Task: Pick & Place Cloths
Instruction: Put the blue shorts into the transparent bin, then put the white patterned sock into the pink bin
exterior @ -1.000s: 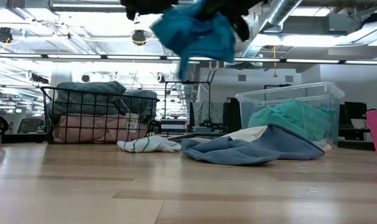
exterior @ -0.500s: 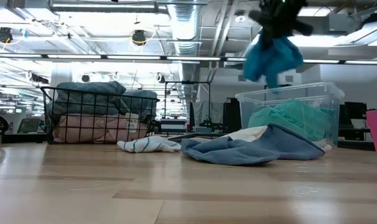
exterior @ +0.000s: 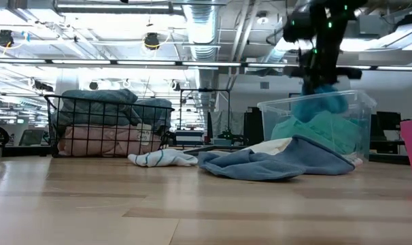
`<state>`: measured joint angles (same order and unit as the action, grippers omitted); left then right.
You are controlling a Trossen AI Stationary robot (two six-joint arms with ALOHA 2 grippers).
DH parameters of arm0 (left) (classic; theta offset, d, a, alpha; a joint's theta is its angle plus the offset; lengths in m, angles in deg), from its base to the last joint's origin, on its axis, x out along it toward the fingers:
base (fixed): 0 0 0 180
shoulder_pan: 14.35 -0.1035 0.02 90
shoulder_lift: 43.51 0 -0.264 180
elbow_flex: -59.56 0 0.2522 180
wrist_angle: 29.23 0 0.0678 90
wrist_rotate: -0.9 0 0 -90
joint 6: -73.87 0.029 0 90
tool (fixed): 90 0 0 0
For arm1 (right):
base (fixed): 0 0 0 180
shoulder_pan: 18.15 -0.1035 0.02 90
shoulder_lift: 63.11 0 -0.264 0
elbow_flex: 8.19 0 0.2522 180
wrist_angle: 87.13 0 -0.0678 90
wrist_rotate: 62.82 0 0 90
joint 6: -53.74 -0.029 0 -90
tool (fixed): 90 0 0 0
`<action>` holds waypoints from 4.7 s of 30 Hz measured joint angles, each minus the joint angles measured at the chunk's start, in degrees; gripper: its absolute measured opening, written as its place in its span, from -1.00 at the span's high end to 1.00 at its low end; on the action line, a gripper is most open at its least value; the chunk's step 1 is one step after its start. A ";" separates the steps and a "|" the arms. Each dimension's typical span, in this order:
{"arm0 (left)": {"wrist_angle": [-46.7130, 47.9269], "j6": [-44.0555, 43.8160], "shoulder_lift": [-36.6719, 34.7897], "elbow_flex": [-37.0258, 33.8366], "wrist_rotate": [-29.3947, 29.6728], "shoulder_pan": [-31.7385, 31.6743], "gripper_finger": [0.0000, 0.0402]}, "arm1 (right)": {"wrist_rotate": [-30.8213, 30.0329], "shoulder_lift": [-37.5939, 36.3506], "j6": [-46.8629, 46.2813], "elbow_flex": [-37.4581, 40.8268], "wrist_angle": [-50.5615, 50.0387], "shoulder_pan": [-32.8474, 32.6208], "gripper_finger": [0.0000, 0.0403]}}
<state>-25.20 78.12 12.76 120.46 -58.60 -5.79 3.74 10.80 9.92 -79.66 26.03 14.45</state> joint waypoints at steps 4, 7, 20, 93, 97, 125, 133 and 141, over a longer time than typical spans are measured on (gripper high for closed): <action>0.75 0.00 0.00 0.00 0.00 0.00 -0.24 | 2.44 0.03 1.29 3.22 1.50 1.52 0.83; 1.12 0.00 0.02 0.00 0.00 -0.08 -0.24 | 2.43 0.39 1.28 4.11 -0.26 1.78 0.77; 4.22 -0.01 0.02 0.00 -0.04 -0.07 -0.24 | 2.55 0.37 5.41 -3.12 -11.86 1.60 -0.51; 12.41 -11.21 38.62 -0.05 -16.14 -1.89 -0.24 | 10.27 -5.57 7.81 -11.85 -9.84 -14.55 -0.29; 12.70 -13.34 43.20 -0.04 -17.35 -3.28 -0.24 | 10.09 -5.57 7.79 -11.85 -9.86 -16.48 -0.29; -2.20 -19.74 12.51 -0.04 -23.38 -7.93 0.97 | 9.96 0.06 28.35 -11.51 29.39 -36.17 -0.29; -7.47 -19.28 8.68 -0.07 -25.04 -9.12 0.97 | 10.37 7.21 38.55 -11.52 52.82 -35.78 -0.29; -8.40 -17.22 8.97 -0.07 -25.00 -8.92 0.97 | 15.49 10.47 39.67 -11.62 64.67 -32.59 -0.29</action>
<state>-33.60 60.90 21.74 120.39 -83.59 -14.71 19.23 21.28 49.59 -91.29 90.69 -18.14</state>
